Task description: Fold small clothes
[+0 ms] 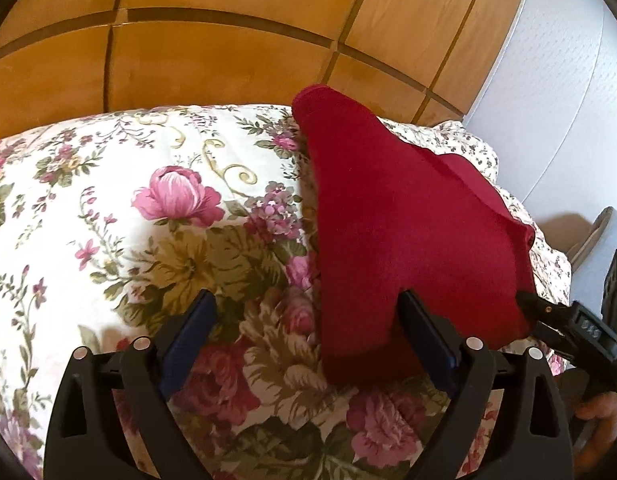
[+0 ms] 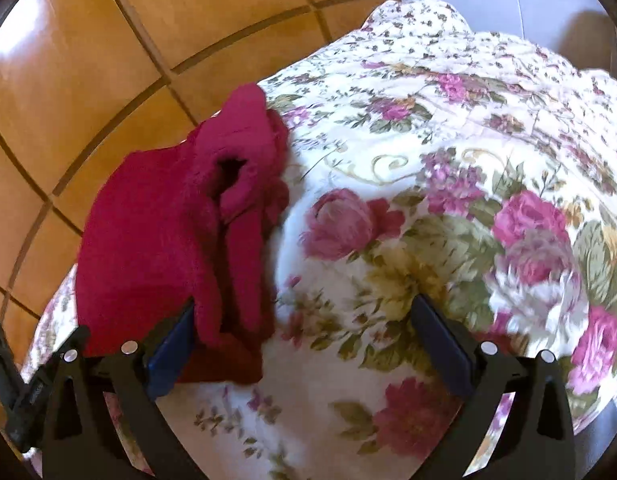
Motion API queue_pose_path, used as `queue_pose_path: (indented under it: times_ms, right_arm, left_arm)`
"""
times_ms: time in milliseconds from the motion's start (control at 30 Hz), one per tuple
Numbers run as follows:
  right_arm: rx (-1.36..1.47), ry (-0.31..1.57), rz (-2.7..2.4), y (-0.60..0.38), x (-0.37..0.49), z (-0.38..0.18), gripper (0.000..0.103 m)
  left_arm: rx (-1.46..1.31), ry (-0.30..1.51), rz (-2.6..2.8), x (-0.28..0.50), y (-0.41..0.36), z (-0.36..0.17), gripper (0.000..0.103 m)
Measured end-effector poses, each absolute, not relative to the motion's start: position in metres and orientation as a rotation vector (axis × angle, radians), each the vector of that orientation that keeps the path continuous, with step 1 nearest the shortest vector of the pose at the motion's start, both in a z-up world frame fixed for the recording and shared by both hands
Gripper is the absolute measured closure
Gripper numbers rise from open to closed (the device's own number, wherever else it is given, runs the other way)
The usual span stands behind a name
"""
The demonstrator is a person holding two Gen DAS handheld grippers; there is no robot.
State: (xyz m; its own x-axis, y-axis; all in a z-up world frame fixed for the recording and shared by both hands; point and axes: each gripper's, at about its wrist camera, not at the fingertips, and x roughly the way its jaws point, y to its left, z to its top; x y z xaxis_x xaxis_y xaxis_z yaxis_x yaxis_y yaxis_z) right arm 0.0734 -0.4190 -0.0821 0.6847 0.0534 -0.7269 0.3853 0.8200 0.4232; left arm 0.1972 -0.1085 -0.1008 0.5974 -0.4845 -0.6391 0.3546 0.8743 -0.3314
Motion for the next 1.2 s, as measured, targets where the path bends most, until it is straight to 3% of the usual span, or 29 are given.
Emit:
queue_pose_path:
  times_ms: [233, 433, 667, 1200]
  right_arm:
    - [0.603, 0.770, -0.234, -0.403, 0.040, -0.065, 0.002]
    - [0.454, 0.793, -0.226, -0.366, 0.015, -0.056, 0.002]
    - [0.250, 0.681, -0.265, -0.332, -0.013, -0.037, 0.002]
    - [0.175, 0.597, -0.348, -0.314, -0.046, -0.021, 0.002]
  left_arm:
    - [-0.179, 0.783, -0.416, 0.172, -0.092, -0.099, 0.004]
    - [-0.138, 0.779, -0.392, 0.142, -0.090, -0.097, 0.004]
    - [-0.110, 0.710, -0.303, 0.110, -0.082, -0.083, 0.004]
    - [0.083, 0.586, -0.234, 0.053, -0.105, -0.046, 0.004]
